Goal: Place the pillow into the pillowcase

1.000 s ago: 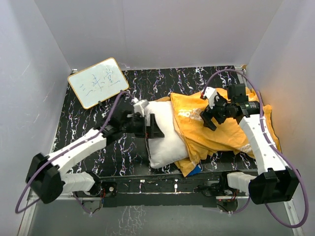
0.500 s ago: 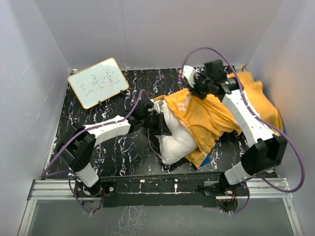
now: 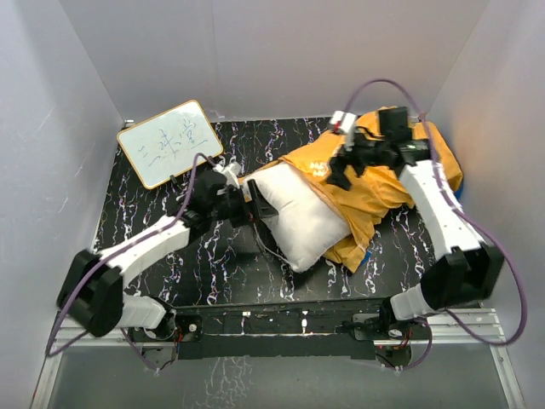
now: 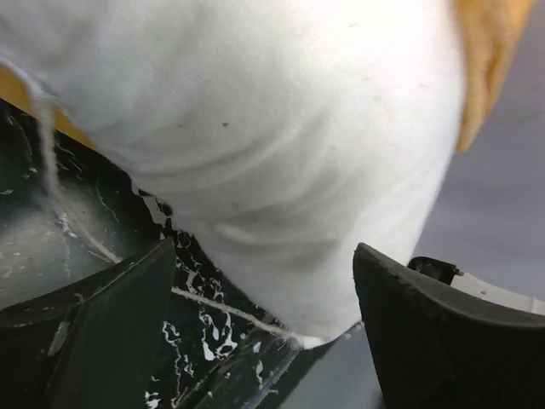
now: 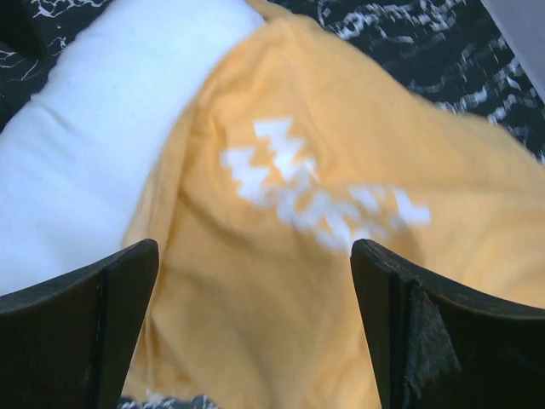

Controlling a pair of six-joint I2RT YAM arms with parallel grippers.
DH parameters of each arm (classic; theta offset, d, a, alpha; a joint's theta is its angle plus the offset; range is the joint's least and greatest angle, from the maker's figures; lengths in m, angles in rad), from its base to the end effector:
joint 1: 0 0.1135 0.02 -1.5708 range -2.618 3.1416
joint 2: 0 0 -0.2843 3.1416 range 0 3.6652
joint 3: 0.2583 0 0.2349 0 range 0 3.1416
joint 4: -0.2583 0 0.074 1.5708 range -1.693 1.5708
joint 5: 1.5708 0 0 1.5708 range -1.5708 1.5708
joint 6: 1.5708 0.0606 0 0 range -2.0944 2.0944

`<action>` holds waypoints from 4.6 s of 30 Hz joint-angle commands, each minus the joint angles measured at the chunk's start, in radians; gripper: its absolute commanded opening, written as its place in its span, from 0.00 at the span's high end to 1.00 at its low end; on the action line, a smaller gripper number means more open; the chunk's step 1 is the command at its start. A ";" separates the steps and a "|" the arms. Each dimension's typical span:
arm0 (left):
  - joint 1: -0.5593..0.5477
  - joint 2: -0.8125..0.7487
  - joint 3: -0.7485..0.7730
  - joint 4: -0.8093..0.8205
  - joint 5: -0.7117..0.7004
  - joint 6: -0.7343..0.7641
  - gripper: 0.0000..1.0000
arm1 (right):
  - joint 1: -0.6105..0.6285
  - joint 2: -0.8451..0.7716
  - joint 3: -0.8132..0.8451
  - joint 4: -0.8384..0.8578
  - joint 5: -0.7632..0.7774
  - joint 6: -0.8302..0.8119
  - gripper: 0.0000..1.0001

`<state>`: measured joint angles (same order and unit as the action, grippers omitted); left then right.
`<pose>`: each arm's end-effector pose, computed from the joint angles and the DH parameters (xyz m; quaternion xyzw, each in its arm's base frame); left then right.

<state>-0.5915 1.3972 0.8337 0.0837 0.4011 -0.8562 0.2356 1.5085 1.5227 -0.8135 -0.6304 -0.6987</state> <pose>0.2442 -0.1925 0.2630 -0.0081 0.8440 -0.4643 0.2682 0.2972 0.1081 0.3723 -0.5008 0.7340 0.1975 0.4141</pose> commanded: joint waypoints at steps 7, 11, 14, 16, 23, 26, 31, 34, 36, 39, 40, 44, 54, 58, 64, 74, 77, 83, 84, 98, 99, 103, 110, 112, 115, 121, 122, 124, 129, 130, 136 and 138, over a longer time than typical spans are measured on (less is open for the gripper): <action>-0.288 -0.331 0.065 -0.250 -0.289 0.728 0.12 | -0.283 -0.369 -0.308 -0.166 -0.181 0.021 0.00; -0.484 -0.231 0.098 -0.314 -0.451 1.010 0.08 | -0.299 -0.384 -0.416 -0.160 -0.115 0.011 0.00; -0.550 -0.164 0.093 -0.258 -0.510 1.207 0.05 | -0.299 -0.351 -0.499 -0.134 -0.051 0.011 0.02; -0.561 -0.120 0.095 -0.185 -0.523 1.307 0.03 | -0.299 -0.325 -0.536 -0.097 -0.020 0.018 0.06; -0.569 0.115 0.237 -0.109 -0.537 1.421 0.03 | -0.264 -0.266 -0.625 0.136 0.071 0.157 0.12; -0.570 0.175 0.235 -0.075 -0.614 1.405 0.03 | -0.254 -0.243 -0.615 0.163 0.057 0.184 0.42; -0.545 0.203 0.249 -0.009 -0.700 1.286 0.57 | -0.255 -0.261 -0.463 0.038 -0.120 0.098 0.91; -0.502 0.185 0.328 -0.013 -0.591 1.155 0.89 | -0.256 -0.284 -0.275 -0.044 -0.349 0.047 0.92; -0.468 0.170 0.400 -0.018 -0.484 1.057 0.98 | -0.248 -0.253 -0.115 -0.081 -0.494 0.084 0.92; -0.406 0.151 0.496 0.010 -0.355 0.896 1.00 | -0.166 -0.134 0.129 -0.095 -0.607 0.189 0.92; -0.382 0.144 0.510 0.033 -0.309 0.853 1.00 | -0.115 -0.107 0.192 -0.077 -0.624 0.223 0.92; -0.270 0.109 0.484 0.192 -0.204 0.594 1.00 | -0.009 -0.066 0.232 -0.021 -0.668 0.315 0.92; -0.209 0.127 0.017 0.853 -0.212 -0.022 1.00 | 0.024 0.011 0.160 -0.349 -0.375 -0.050 0.67; -0.208 0.131 -0.084 0.885 -0.253 -0.082 1.00 | -0.039 -0.065 0.192 -0.417 -0.412 -0.132 0.24; -0.208 0.094 -0.139 0.875 -0.274 -0.065 1.00 | -0.324 -0.200 0.079 -0.311 -0.513 -0.004 0.01; -0.204 0.107 -0.123 0.869 -0.209 -0.052 1.00 | -0.418 -0.234 -0.205 -0.053 -0.093 0.155 0.00; -0.202 0.095 -0.128 0.874 -0.208 -0.044 1.00 | -0.417 -0.202 -0.233 -0.051 -0.158 0.122 0.11; -0.174 0.087 -0.066 0.844 -0.201 -0.006 1.00 | -0.318 -0.103 0.148 -0.491 -0.568 -0.179 0.92; -0.166 0.093 -0.041 0.842 -0.191 -0.001 1.00 | -0.236 -0.099 0.243 -0.492 -0.587 -0.140 0.92; -0.120 0.155 0.275 0.693 -0.170 0.124 1.00 | 0.262 -0.027 0.327 -0.054 -0.441 0.272 0.92; -0.117 0.144 0.230 0.723 -0.173 0.104 1.00 | 0.273 -0.026 0.273 -0.071 -0.381 0.252 0.88; -0.105 0.088 0.077 0.762 -0.188 0.041 1.00 | 0.258 -0.023 0.261 -0.187 -0.351 0.143 0.40; -0.105 0.016 -0.074 0.834 -0.224 -0.027 1.00 | 0.120 -0.201 0.201 -0.194 -0.495 0.027 0.04; -0.105 0.025 -0.086 0.863 -0.214 -0.046 1.00 | 0.089 -0.275 0.070 -0.194 -0.453 0.020 0.04; -0.105 0.040 -0.101 0.905 -0.208 -0.071 1.00 | 0.080 -0.425 -0.161 -0.180 -0.313 -0.031 0.04; -0.103 0.069 -0.104 0.955 -0.206 -0.101 1.00 | 0.082 -0.757 -0.535 0.013 0.007 0.111 0.04; -0.104 0.078 -0.099 0.964 -0.197 -0.108 1.00 | 0.082 -0.810 -0.603 0.081 0.067 0.165 0.03; -0.103 0.103 -0.081 0.993 -0.176 -0.127 1.00 | 0.082 -0.893 -0.682 0.154 0.095 0.192 0.02; -0.104 0.159 -0.040 1.078 -0.142 -0.200 1.00 | 0.082 -0.848 -0.730 0.208 0.082 0.326 0.01; -0.105 0.167 -0.032 1.085 -0.141 -0.206 1.00 | 0.083 -0.823 -0.738 0.227 0.104 0.359 0.01; -0.115 0.205 0.023 1.116 -0.118 -0.243 1.00 | 0.144 -0.761 -0.763 0.381 0.107 0.453 0.01; -0.126 0.222 0.049 1.116 -0.103 -0.243 1.00 | 0.195 -0.760 -0.771 0.423 0.192 0.498 0.01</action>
<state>-0.6991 1.6131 0.7925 1.0660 0.2657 -1.0763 0.3573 0.7670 0.7593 -0.5735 -0.5400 -0.3153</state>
